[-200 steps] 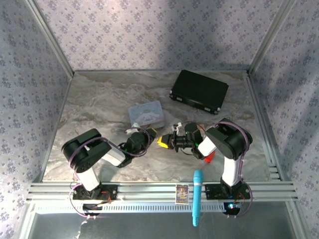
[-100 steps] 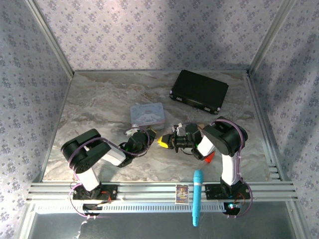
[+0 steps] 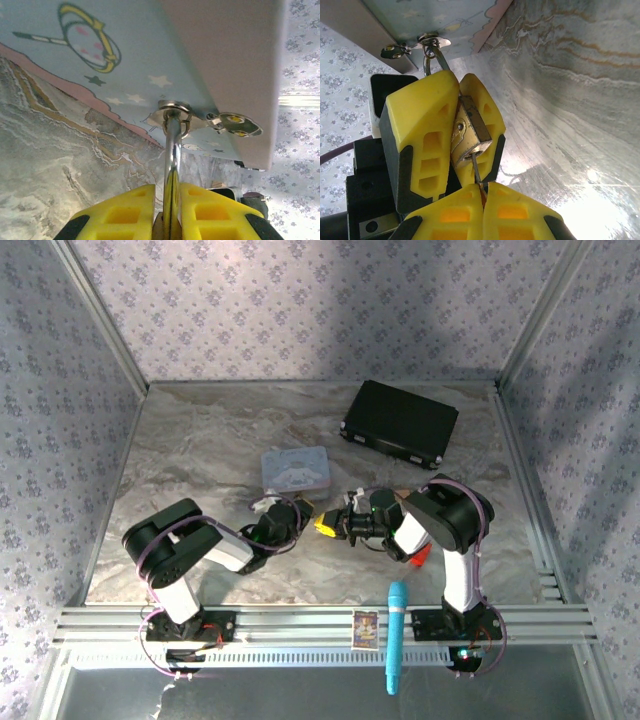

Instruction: Unlock a padlock with a key

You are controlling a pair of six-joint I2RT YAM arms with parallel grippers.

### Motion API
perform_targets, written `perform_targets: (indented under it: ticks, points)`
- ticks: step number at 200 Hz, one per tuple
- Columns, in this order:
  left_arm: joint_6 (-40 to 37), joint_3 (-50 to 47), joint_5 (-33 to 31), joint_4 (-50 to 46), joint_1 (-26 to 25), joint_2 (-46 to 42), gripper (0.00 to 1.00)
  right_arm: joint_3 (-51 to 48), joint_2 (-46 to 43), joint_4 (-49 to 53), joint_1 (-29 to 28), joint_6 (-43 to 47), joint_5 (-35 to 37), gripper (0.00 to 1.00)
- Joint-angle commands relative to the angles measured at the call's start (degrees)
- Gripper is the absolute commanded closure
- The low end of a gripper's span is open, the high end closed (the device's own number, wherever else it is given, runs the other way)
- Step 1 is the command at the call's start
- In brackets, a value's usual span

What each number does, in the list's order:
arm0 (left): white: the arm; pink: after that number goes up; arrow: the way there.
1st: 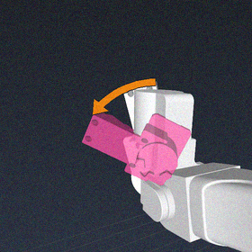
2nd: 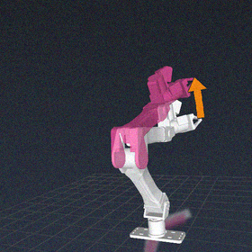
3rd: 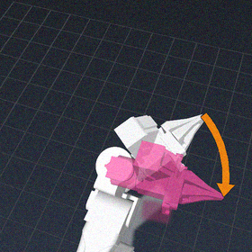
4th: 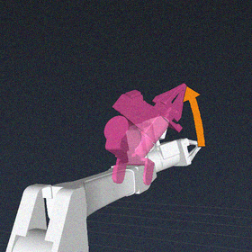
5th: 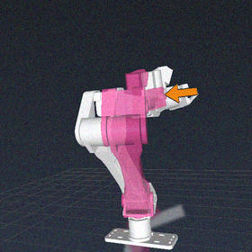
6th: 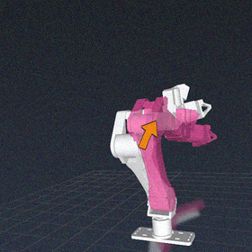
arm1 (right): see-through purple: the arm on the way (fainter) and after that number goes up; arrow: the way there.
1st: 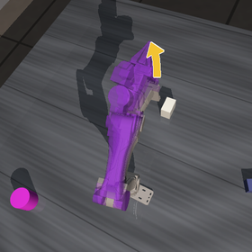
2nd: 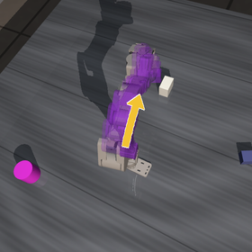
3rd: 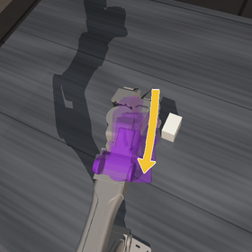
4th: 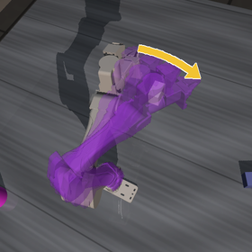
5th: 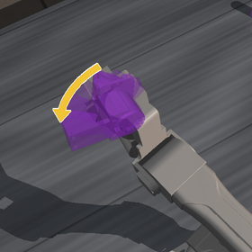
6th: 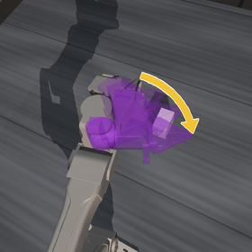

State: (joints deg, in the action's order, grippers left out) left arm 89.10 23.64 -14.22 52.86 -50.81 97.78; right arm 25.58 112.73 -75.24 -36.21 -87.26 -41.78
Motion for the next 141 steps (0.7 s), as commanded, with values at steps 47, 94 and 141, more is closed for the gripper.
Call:
perform_targets:
  ticks: [47, 94, 141]
  points:
    - [0.86, 1.33, 5.59, -0.04, -3.07, 0.06, 1.00, 3.68, 1.22, -3.41, 1.07, 0.10, 1.55, 1.00]
    - [1.51, 0.58, 6.98, 3.70, -3.07, 1.07, 0.92, 3.95, 1.82, -4.19, 2.72, -1.07, -0.19, 1.00]
    - [2.06, 1.39, 8.03, 5.88, -3.07, 3.07, 0.94, 5.17, 1.89, -4.16, 2.15, -2.52, -0.86, 1.00]
